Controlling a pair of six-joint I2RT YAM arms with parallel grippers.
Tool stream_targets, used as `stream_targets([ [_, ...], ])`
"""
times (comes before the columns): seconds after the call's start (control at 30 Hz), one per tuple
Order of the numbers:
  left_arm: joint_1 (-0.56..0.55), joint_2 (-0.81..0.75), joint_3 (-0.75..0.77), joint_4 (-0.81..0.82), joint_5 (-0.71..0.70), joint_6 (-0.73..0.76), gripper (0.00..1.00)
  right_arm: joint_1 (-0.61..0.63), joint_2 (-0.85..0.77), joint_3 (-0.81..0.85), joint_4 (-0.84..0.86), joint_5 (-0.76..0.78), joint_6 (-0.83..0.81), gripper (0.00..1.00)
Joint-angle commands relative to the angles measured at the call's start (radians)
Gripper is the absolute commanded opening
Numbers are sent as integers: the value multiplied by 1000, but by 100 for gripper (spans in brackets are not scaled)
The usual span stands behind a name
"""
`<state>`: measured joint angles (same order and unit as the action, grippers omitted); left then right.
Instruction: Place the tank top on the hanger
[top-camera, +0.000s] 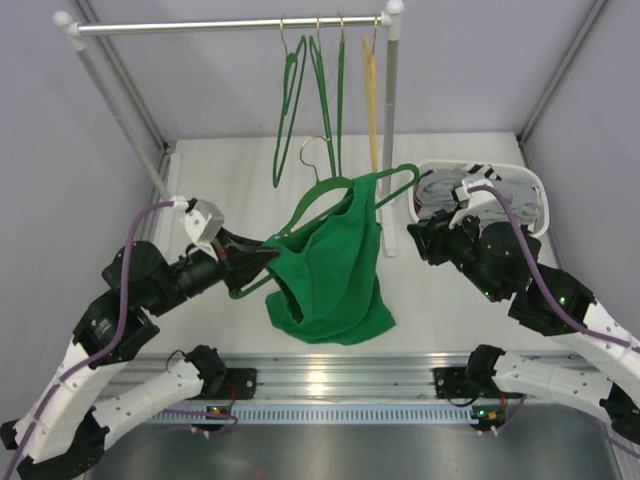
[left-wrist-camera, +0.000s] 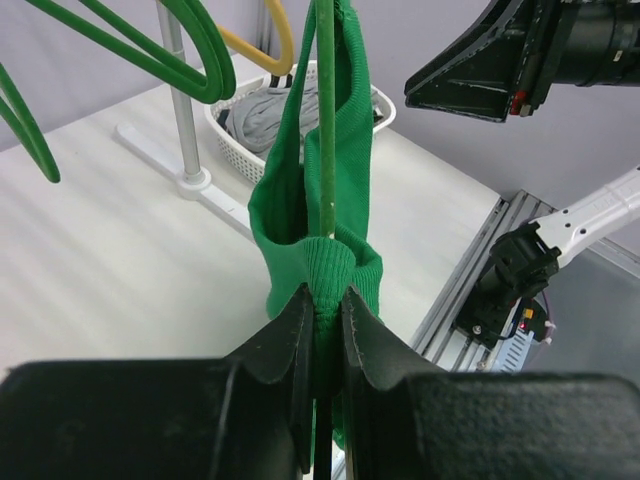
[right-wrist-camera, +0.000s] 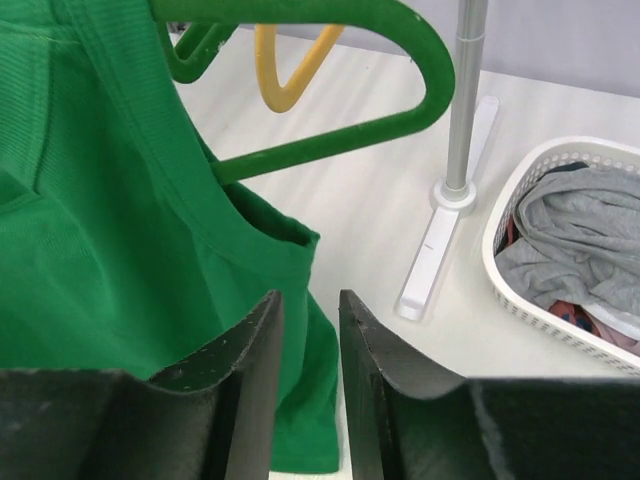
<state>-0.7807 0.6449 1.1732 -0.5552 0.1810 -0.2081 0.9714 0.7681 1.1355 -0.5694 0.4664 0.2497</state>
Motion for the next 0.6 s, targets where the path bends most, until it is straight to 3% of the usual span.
stream_targets([
  [0.0,1,-45,13,63,-12,-14,0,0,10,27,11,-34,5,30],
  [0.1,1,-73,-6,22,-6,-20,0,-2,2,15,19,-32,14,38],
  [0.37,1,-116,-29,-144,20,-25,0,0,0,26,16,-18,11,38],
  [0.57,1,-163,-67,-239,-67,-56,0,-2,5,29,9,-9,16,39],
])
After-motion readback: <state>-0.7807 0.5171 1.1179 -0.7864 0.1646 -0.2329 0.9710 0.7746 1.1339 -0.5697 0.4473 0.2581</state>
